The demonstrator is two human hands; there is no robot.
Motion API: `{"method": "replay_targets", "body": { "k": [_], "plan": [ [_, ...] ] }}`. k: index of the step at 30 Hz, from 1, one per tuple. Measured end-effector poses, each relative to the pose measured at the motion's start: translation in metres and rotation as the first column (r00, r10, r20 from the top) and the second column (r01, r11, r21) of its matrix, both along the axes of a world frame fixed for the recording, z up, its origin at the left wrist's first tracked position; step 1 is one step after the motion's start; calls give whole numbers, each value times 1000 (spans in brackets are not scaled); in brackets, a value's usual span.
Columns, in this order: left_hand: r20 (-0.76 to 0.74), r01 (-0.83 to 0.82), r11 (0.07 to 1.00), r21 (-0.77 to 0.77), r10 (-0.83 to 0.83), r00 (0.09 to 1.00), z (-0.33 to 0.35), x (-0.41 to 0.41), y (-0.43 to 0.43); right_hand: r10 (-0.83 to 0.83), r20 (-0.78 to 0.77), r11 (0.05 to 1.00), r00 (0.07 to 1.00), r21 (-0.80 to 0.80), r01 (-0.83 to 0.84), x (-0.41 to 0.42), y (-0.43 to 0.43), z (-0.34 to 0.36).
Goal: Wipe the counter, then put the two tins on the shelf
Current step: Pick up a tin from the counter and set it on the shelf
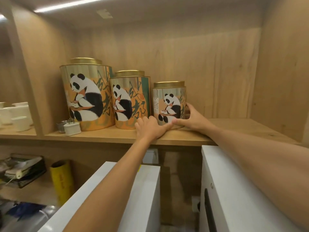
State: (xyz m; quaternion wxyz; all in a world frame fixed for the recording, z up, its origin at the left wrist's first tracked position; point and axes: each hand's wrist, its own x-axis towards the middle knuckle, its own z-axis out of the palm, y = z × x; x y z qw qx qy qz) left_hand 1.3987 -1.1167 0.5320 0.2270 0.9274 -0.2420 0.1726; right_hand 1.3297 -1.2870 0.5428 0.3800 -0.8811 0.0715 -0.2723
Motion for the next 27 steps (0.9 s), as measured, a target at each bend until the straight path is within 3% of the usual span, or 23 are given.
{"method": "replay_targets", "body": {
  "k": [7,27],
  "plan": [
    [57,5,999,-37,-3,998,-4,5,1,-34,-43,999,998,-35,32,0,3,0],
    [43,-40,999,8,40,998,-2,-1,0,-85,-123,993,989,-95,73,2,2,-1]
  ]
}}
